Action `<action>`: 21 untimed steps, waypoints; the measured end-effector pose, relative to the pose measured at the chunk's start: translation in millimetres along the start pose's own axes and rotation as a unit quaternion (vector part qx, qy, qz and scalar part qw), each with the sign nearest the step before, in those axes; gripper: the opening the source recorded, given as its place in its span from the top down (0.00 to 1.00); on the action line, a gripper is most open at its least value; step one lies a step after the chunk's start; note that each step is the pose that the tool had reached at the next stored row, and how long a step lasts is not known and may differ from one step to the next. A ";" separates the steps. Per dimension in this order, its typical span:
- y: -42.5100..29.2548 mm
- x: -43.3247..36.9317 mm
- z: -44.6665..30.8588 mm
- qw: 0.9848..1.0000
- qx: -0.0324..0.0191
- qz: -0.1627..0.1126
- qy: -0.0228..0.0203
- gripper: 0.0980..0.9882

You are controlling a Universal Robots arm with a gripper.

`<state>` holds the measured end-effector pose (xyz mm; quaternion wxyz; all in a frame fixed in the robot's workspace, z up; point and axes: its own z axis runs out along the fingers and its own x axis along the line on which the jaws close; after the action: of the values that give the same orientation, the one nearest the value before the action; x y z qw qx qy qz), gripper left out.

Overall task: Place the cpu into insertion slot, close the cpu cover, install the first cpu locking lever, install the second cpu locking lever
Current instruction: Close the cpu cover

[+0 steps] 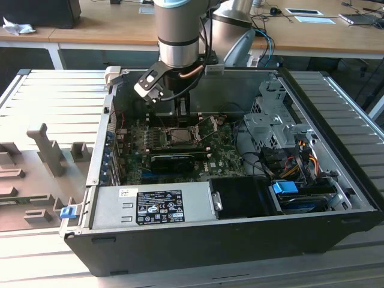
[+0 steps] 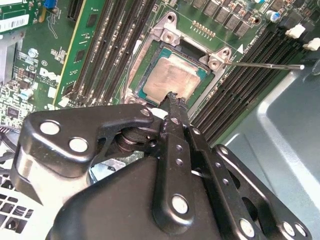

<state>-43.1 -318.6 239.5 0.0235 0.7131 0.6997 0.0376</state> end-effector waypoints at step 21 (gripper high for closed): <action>12.0 -0.1 -3.5 1.000 0.000 0.000 0.000 0.99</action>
<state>-31.5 -319.0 244.1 0.0234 0.7130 0.6997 0.0377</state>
